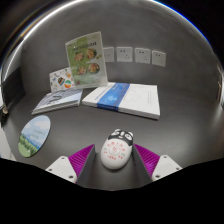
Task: Arrange mouse
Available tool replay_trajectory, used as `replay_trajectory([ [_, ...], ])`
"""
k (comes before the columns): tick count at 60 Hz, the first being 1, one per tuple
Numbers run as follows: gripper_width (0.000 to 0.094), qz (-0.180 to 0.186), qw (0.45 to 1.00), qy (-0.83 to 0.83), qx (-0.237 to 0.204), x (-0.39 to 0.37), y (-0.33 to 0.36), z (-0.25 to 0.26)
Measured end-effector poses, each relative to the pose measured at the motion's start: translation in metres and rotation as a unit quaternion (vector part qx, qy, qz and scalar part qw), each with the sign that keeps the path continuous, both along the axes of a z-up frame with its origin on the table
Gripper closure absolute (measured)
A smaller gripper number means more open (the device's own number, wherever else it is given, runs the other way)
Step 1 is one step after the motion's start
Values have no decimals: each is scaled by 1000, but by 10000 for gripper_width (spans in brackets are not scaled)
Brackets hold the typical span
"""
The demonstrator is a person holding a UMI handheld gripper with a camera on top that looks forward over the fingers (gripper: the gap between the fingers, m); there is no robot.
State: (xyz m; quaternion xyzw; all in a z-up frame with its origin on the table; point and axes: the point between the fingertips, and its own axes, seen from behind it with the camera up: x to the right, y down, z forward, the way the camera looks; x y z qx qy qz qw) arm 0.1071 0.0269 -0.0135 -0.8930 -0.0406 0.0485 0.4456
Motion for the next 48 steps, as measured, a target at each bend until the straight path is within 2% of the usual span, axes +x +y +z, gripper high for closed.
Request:
replay_trajectory([
  [7,153,-15,1000,-11,0,-2,15,-1],
  [9,184,-26,1000,-10,2,-2,16,-1],
  [13,380,-47,999,-6,8,-1,18,0],
  [24,504,-90,996,10,13,3,12,8],
  [29,507,-100,994,-4,53,-11,6,45],
  [32,507,-96,992,-5,82,-40,2,75],
  [36,508,-71,991,0,115,-103,-3,113],
  [41,509,-41,989,12,144,-194,-5,135],
  [44,511,-31,990,11,139,-243,-6,134],
  [48,512,-28,993,15,114,-289,-6,109],
])
